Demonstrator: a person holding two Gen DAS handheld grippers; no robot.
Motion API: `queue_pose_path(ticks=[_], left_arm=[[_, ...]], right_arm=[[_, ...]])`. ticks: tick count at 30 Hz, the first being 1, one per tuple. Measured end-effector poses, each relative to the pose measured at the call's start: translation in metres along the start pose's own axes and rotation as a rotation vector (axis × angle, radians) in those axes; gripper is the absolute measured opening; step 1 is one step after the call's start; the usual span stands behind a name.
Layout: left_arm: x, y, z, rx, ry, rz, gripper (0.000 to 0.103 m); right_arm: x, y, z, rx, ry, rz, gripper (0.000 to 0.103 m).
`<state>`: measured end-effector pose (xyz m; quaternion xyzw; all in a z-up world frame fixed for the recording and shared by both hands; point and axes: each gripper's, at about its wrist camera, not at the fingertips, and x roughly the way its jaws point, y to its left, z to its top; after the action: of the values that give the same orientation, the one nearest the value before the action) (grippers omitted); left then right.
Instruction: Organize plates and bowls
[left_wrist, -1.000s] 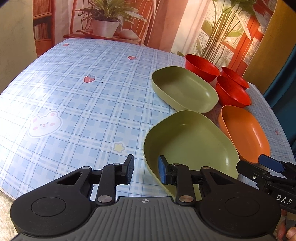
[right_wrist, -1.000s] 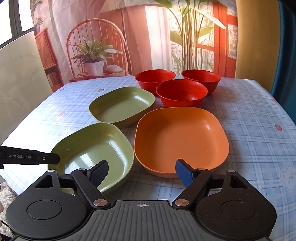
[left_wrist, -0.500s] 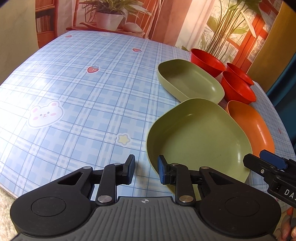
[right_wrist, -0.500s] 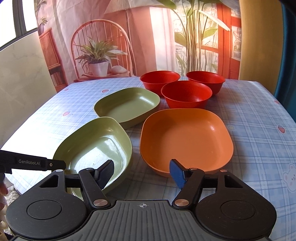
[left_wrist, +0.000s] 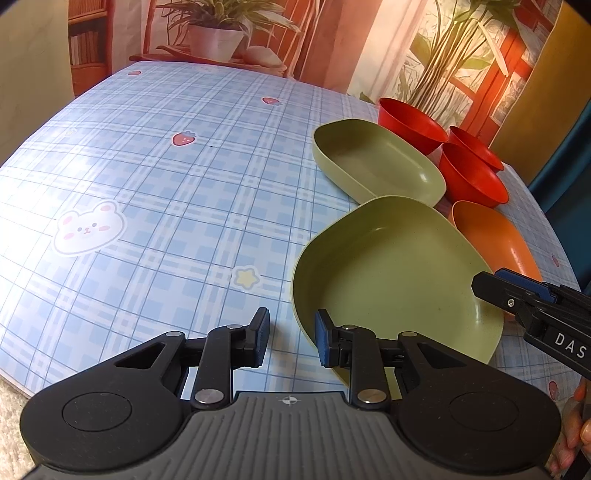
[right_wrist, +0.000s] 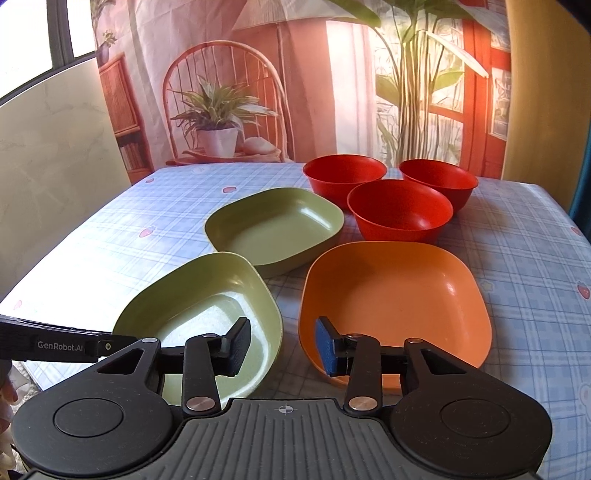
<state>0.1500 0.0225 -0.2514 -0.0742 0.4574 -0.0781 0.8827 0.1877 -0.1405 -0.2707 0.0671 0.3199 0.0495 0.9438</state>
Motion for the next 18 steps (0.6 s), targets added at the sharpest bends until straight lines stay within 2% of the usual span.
queue_pose_path(ticks=[6, 8, 12, 18], left_arm=[[0.0, 0.0, 0.0, 0.002, 0.001, 0.001, 0.027], [0.0, -0.001, 0.001, 0.004, 0.005, 0.005, 0.026], [-0.001, -0.001, 0.002, 0.0, 0.006, 0.001, 0.025], [-0.012, -0.008, 0.008, 0.041, -0.047, 0.009, 0.025]], right_arm=[[0.008, 0.004, -0.001, 0.001, 0.028, 0.04, 0.015], [0.008, 0.004, -0.003, 0.01, 0.03, 0.057, 0.006], [0.004, 0.007, -0.002, -0.002, 0.013, 0.062, 0.006], [-0.002, 0.002, -0.003, 0.031, -0.005, 0.075, 0.006]])
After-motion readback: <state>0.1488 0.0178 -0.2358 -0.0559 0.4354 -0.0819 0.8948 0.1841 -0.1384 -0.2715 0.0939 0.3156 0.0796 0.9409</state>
